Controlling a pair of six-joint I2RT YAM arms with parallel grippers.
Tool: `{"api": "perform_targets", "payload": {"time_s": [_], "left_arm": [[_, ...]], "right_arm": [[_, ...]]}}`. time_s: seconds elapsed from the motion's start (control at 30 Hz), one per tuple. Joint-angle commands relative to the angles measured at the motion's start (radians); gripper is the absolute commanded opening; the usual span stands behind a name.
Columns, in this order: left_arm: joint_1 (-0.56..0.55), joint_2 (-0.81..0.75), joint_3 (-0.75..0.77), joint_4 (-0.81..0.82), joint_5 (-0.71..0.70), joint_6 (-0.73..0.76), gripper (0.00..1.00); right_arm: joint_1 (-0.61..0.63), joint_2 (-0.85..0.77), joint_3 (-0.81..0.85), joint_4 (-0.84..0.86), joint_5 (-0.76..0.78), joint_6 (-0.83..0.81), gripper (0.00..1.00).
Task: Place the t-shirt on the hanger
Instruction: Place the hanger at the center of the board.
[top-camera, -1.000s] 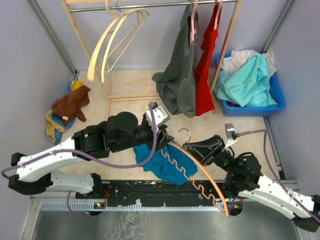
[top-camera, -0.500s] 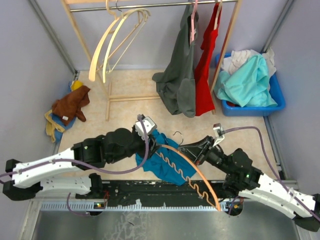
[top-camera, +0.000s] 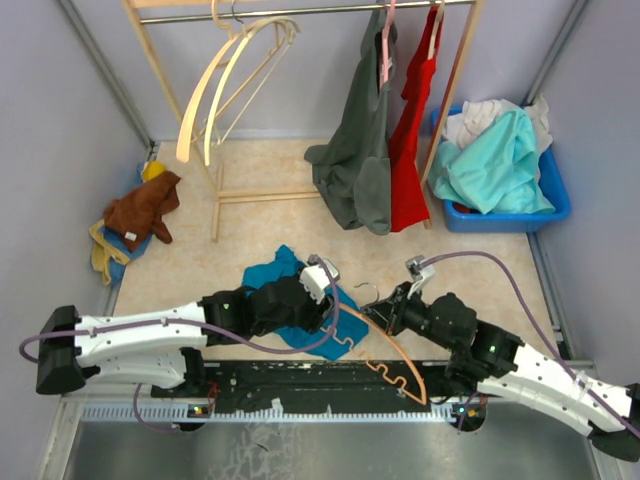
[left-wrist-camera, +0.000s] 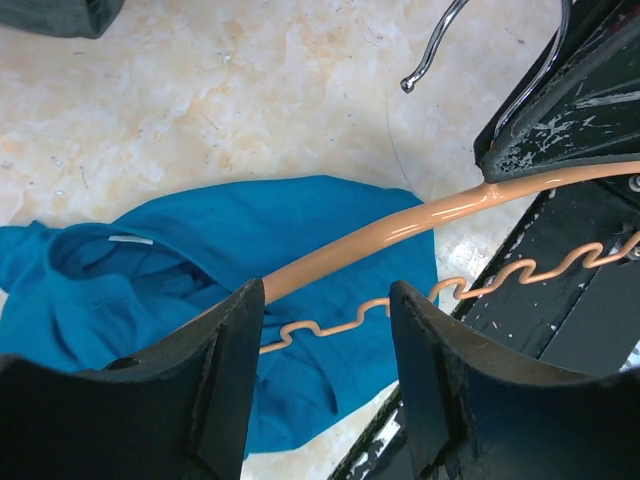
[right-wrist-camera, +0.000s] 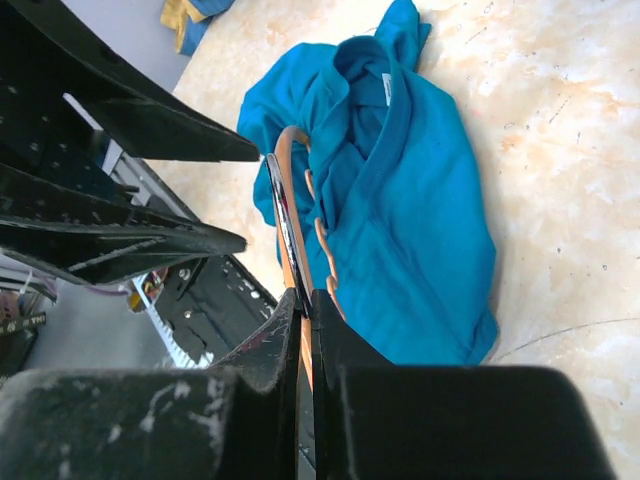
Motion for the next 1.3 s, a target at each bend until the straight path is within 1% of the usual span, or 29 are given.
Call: {"api": "perform_targets", "payload": {"time_s": [0.0,0.13,0.3,0.43,0.53,0.6,0.67,0.73,0.8,0.87,0.93,1.03,1.17,1.27], "left_arm": [[0.008,0.034,-0.061,0.194,0.021,0.027,0.6],[0.009,0.069,-0.092,0.283,0.046,0.036,0.59],[0.009,0.084,-0.116,0.334,0.046,0.047,0.59],[0.007,0.051,-0.134,0.314,0.101,-0.03,0.58],[0.005,-0.015,-0.205,0.39,0.157,-0.069,0.69],[-0.012,-0.077,-0.242,0.43,0.144,-0.094,0.74],[-0.033,-0.129,-0.26,0.439,0.133,-0.078,0.76],[-0.037,-0.156,-0.255,0.406,0.14,-0.044,0.76],[-0.037,-0.166,-0.247,0.378,0.172,0.013,0.77],[-0.037,-0.161,-0.233,0.356,0.215,0.06,0.77],[-0.037,-0.151,-0.215,0.323,0.244,0.083,0.77],[-0.037,-0.131,-0.21,0.302,0.236,0.07,0.76],[-0.037,-0.109,-0.213,0.278,0.246,-0.012,0.7],[-0.039,-0.108,-0.257,0.333,0.265,-0.085,0.65]], "right_arm": [[0.008,-0.017,0.001,0.004,-0.047,-0.002,0.0],[0.008,-0.027,0.001,0.018,-0.095,-0.028,0.0],[0.009,-0.025,-0.006,0.045,-0.156,-0.061,0.02],[0.008,-0.027,-0.006,0.045,-0.156,-0.076,0.02],[0.008,-0.021,-0.01,0.07,-0.185,-0.083,0.02],[0.008,-0.011,-0.007,0.069,-0.187,-0.092,0.02],[0.008,-0.007,-0.004,0.061,-0.19,-0.103,0.02],[0.008,-0.007,-0.001,0.06,-0.204,-0.113,0.02],[0.008,-0.007,0.001,0.064,-0.221,-0.124,0.03],[0.008,-0.001,0.003,0.068,-0.242,-0.136,0.06],[0.008,0.007,0.006,0.071,-0.26,-0.146,0.09],[0.008,0.026,0.005,0.07,-0.277,-0.157,0.1],[0.008,0.032,0.002,0.086,-0.287,-0.158,0.09],[0.008,0.028,0.014,0.09,-0.296,-0.158,0.09]]}}
